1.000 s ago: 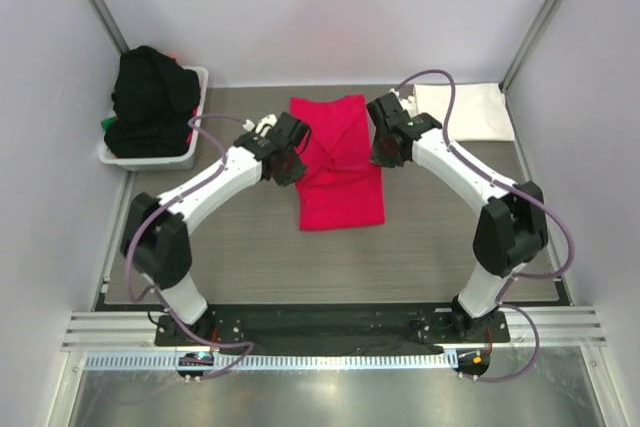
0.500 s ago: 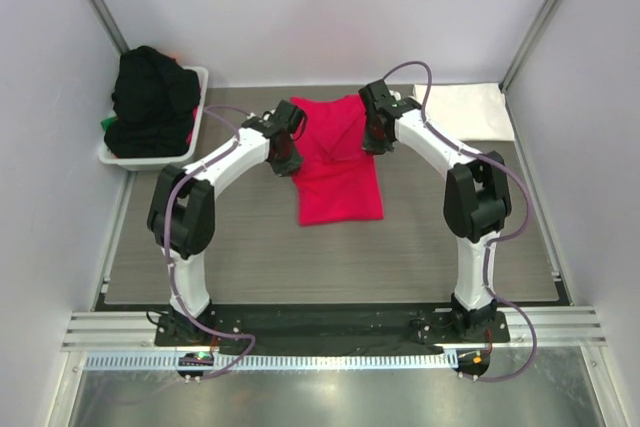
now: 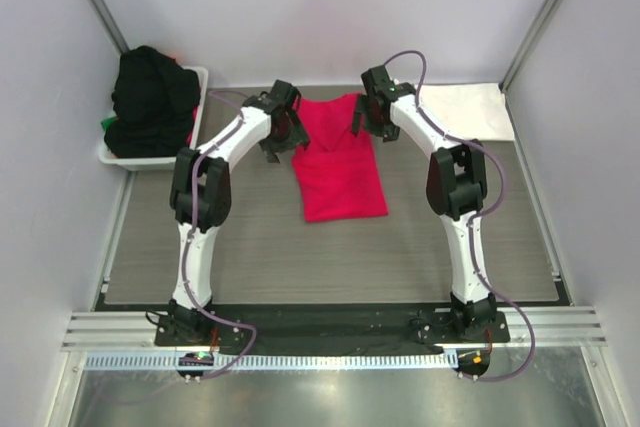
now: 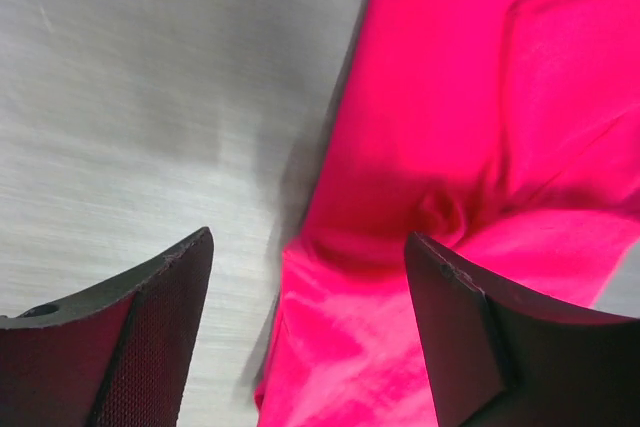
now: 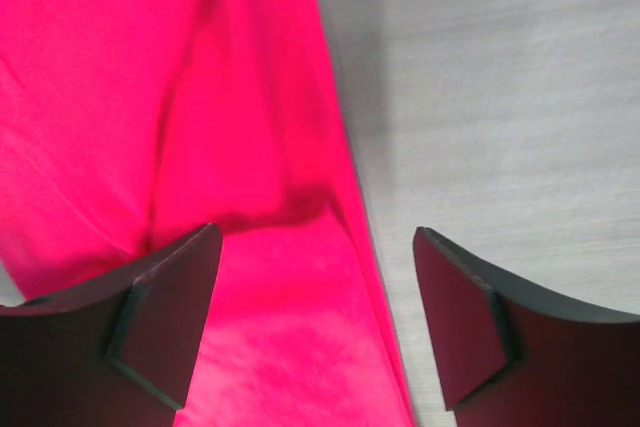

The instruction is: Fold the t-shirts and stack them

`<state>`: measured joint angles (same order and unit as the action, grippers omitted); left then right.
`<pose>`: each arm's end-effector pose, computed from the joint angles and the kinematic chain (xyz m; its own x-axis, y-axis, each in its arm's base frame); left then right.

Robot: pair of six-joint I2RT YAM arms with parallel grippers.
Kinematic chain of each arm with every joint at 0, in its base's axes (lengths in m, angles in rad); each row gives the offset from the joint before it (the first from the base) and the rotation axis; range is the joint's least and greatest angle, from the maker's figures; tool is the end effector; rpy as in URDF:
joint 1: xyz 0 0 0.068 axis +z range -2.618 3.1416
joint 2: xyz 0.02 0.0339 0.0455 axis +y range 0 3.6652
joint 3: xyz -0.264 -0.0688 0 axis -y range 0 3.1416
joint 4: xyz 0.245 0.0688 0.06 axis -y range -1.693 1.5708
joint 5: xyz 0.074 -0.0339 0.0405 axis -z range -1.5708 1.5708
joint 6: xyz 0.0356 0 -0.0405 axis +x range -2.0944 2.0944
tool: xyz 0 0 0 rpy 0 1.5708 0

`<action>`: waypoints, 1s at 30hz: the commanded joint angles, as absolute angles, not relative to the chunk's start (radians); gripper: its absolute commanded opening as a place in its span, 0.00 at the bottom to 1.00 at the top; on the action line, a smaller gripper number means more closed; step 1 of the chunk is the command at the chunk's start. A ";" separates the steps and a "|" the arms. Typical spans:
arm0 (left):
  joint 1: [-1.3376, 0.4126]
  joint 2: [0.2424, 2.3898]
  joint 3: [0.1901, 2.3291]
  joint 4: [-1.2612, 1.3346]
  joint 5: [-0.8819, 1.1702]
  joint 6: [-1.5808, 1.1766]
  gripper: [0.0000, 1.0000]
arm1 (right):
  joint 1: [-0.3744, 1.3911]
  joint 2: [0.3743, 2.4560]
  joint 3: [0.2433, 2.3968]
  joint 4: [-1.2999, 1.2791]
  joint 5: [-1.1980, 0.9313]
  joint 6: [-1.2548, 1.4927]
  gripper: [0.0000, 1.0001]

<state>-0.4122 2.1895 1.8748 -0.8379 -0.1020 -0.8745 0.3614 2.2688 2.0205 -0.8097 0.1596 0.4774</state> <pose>0.4313 -0.1846 0.2098 -0.8137 -0.4772 -0.3319 -0.4111 0.8761 -0.2519 0.4654 0.1699 0.2186 -0.8508 0.1633 -0.4994 0.1292 0.9863 0.1024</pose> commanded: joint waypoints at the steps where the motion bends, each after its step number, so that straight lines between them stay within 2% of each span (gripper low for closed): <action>1: -0.379 2.171 2.022 -0.957 -0.095 -0.806 0.79 | 0.345 2.280 2.215 -0.902 0.167 0.439 0.85; 3: -0.379 2.119 2.037 -0.966 -0.109 -0.789 0.79 | 0.345 2.229 2.188 -0.904 0.184 0.448 0.85; 5: -0.380 2.060 1.958 -0.951 -0.118 -0.796 0.79 | 0.347 2.156 2.104 -0.856 0.163 0.460 0.85; 9: -0.408 1.890 1.690 -0.821 -0.069 -0.822 0.78 | 0.367 1.918 1.726 -0.715 0.071 0.514 0.83; 11: -0.426 1.809 1.538 -0.721 -0.032 -0.836 0.77 | 0.370 1.861 1.605 -0.634 -0.030 0.528 0.81; 13: -0.465 1.772 1.456 -0.610 0.030 -0.842 0.77 | 0.370 1.803 1.470 -0.611 -0.051 0.534 0.81; 15: -0.503 1.746 1.356 -0.543 0.066 -0.851 0.76 | 0.370 1.770 1.351 -0.572 -0.046 0.532 0.76; 18: -0.543 1.758 1.269 -0.457 0.120 -0.883 0.72 | 0.367 1.738 1.232 -0.526 -0.058 0.528 0.72; 24: -0.580 1.755 1.148 -0.354 0.107 -0.939 0.71 | 0.347 1.672 1.059 -0.459 -0.078 0.534 0.73; 30: -0.592 1.743 1.054 -0.299 0.094 -0.988 0.64 | 0.330 1.680 0.973 -0.397 -0.130 0.541 0.68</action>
